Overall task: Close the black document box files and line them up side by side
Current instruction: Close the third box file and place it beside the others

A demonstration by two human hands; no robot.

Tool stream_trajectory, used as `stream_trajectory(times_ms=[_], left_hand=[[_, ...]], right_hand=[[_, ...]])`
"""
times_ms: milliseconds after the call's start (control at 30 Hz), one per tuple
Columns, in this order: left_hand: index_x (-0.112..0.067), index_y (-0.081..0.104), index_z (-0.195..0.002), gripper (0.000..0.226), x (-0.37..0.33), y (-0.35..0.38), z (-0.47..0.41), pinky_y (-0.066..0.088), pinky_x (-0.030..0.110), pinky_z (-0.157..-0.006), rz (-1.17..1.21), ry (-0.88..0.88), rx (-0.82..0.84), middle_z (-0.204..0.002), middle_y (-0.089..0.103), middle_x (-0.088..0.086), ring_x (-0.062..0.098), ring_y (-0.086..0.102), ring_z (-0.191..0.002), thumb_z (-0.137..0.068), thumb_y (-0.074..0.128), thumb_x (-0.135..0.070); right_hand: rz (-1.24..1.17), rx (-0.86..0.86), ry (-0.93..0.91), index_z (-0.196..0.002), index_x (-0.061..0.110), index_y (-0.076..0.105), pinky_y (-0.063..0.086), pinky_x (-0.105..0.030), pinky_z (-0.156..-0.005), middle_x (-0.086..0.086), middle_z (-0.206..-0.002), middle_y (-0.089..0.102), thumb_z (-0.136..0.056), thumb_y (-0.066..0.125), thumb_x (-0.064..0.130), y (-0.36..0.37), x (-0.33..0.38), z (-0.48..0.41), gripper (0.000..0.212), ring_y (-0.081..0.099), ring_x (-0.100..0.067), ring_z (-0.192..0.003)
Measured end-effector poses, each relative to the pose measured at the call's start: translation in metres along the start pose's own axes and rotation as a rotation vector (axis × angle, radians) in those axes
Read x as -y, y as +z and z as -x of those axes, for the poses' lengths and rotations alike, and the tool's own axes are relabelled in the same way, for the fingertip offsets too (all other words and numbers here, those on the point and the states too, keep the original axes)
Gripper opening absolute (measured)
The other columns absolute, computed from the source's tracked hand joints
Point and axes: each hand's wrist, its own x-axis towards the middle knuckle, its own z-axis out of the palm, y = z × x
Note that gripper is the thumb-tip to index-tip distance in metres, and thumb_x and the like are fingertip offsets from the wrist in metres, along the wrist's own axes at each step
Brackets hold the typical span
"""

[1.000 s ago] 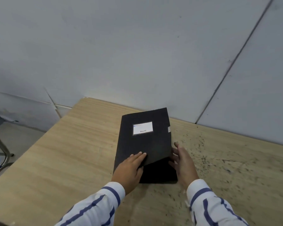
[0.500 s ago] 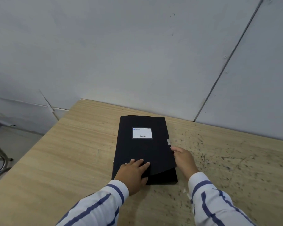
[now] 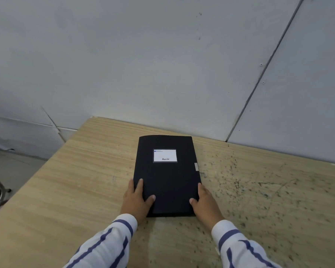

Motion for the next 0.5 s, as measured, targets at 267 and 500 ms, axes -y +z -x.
stream_trajectory(times_ms=[267,500], left_hand=[[-0.017,0.040,-0.120,0.053,-0.002,-0.011,-0.005,0.051,0.042,-0.087,0.386,-0.087,-0.026,-0.121,0.060,0.009,0.031,0.059,-0.103,-0.078,0.072,-0.024],[-0.016,0.047,-0.116,0.044,-0.021,0.008,0.012,0.053,0.046,-0.085,0.415,-0.023,-0.052,-0.113,0.062,0.008,0.031,0.060,-0.097,-0.079,0.071,-0.022]], right_hand=[[-0.272,-0.019,0.055,-0.141,0.023,0.033,0.041,-0.033,-0.103,-0.001,-0.138,0.051,-0.090,0.057,0.014,-0.008,-0.006,0.006,0.057,0.051,-0.024,-0.121],[-0.435,-0.036,0.056,-0.139,0.028,0.037,0.039,-0.026,-0.095,0.009,-0.123,0.052,-0.088,0.057,0.008,-0.023,-0.040,0.021,0.059,0.048,-0.011,-0.105]])
